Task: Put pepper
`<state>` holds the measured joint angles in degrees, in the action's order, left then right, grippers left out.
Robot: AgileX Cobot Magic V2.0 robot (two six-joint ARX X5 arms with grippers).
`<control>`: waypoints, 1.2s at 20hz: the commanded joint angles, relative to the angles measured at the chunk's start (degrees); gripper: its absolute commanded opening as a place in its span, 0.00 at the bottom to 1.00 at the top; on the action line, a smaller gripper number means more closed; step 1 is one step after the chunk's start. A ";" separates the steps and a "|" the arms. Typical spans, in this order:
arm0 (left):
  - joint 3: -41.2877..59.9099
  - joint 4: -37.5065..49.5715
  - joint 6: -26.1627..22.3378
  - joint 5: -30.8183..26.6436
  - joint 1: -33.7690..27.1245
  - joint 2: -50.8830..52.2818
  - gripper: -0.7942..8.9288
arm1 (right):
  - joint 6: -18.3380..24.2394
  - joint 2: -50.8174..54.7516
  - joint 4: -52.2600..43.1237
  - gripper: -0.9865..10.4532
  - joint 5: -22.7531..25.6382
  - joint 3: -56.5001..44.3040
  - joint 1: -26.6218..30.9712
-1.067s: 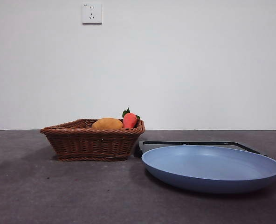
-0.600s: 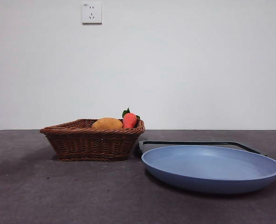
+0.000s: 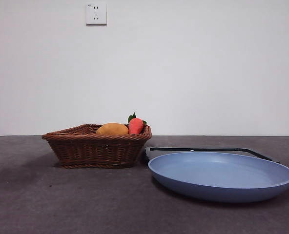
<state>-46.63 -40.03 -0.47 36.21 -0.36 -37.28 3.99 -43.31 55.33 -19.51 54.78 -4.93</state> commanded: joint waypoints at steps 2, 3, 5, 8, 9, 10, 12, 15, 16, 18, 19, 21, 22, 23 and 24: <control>-0.79 -0.07 -1.07 0.22 0.07 -0.15 0.27 | 0.98 -0.20 -0.46 0.18 0.07 1.03 -0.26; -0.79 -0.07 -1.07 0.22 0.09 -0.15 0.39 | 0.85 -0.20 -0.44 0.26 0.07 1.03 -0.26; -0.79 -0.09 -1.05 0.24 0.09 -0.15 0.45 | 0.11 -0.24 -0.42 0.36 0.07 1.03 -0.26; -0.79 -0.11 -0.94 0.26 0.09 -0.15 0.45 | -0.35 -1.18 -0.39 0.36 0.07 1.03 -0.26; -0.79 -0.13 -0.83 0.28 0.09 -0.15 0.45 | -0.55 -1.88 -0.42 0.36 0.04 1.03 -0.26; -0.79 -0.13 -0.83 0.28 0.09 -0.15 0.45 | -0.55 -2.82 -0.42 0.36 0.02 1.03 -0.26; -0.79 -0.13 -0.81 0.28 0.09 -0.15 0.45 | -0.74 -5.60 -0.50 0.36 -0.02 1.03 -0.31; -0.79 -0.13 -0.81 0.28 0.09 -0.15 0.45 | -1.01 -11.91 -2.01 0.36 -0.04 1.03 -0.44; -0.79 -0.13 -0.81 0.31 0.09 -0.15 0.45 | -1.01 -14.47 -2.95 0.36 -0.04 1.03 -0.46; -0.79 -0.13 -0.81 0.31 0.09 -0.15 0.45 | -1.16 -19.78 -5.18 0.36 -0.04 1.03 -0.48; -0.79 -0.13 -0.81 0.31 0.09 -0.15 0.45 | -1.16 -22.56 -6.58 0.36 -0.04 1.03 -0.55; -0.79 -0.13 -0.81 0.31 0.09 -0.15 0.45 | -1.16 -28.11 -9.25 0.36 0.11 1.03 -0.94; -0.79 -0.15 -0.81 0.31 0.09 -0.15 0.45 | -1.16 -30.77 -10.64 0.36 0.11 1.03 -1.16; -0.79 -0.15 -0.81 0.31 0.09 -0.15 0.45 | -1.16 -33.20 -11.80 0.36 0.07 1.03 -1.20; -0.79 -0.17 -0.81 0.31 0.09 -0.15 0.45 | -1.16 -36.02 -13.07 0.36 0.04 1.03 -1.29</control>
<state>-46.63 -40.42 -0.89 36.23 -0.36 -37.28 3.22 -78.59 42.52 -19.49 54.81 -6.07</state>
